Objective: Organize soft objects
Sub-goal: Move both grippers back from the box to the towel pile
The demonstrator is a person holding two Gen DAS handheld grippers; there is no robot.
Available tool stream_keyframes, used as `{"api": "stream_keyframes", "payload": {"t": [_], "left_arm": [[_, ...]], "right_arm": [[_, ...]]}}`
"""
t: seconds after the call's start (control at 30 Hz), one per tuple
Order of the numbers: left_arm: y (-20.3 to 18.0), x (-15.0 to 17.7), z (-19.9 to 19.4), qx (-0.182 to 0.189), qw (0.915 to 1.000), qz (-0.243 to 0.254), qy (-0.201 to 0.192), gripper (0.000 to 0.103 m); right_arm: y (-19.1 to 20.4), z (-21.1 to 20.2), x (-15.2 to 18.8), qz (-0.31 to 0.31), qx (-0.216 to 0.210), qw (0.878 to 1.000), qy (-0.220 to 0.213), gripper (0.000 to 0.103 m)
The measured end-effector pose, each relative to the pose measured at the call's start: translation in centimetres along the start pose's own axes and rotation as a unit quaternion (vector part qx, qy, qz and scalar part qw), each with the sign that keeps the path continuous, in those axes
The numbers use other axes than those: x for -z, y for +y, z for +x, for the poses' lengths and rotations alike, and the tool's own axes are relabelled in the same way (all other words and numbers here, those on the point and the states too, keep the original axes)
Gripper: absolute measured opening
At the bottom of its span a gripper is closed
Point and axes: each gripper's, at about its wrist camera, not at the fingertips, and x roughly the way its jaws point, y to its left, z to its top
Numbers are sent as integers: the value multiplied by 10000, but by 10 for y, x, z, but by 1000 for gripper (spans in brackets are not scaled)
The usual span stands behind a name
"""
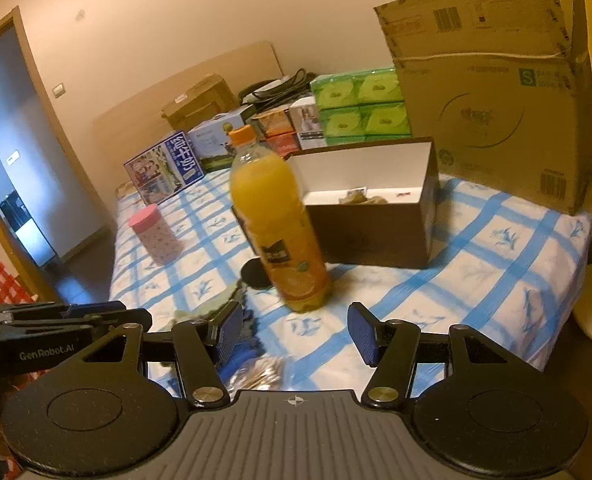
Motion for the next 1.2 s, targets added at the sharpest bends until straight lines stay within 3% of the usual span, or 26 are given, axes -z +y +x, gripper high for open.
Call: {"api": "stream_keyframes", "payload": {"t": [0.43, 1.03, 1.1, 1.2], "left_arm": [[56, 36, 1, -128, 9993, -250, 258, 34], [87, 57, 39, -402, 9961, -379, 685, 34], [88, 60, 44, -430, 9959, -348, 721, 34], [91, 64, 51, -455, 9957, -289, 748, 34]], "right_arm": [[41, 34, 29, -16, 37, 9989, 459, 58], [63, 100, 62, -331, 32, 9902, 1359, 59], [61, 108, 66, -338, 59, 9886, 1468, 61], [58, 116, 71, -339, 85, 9870, 1569, 72]]}}
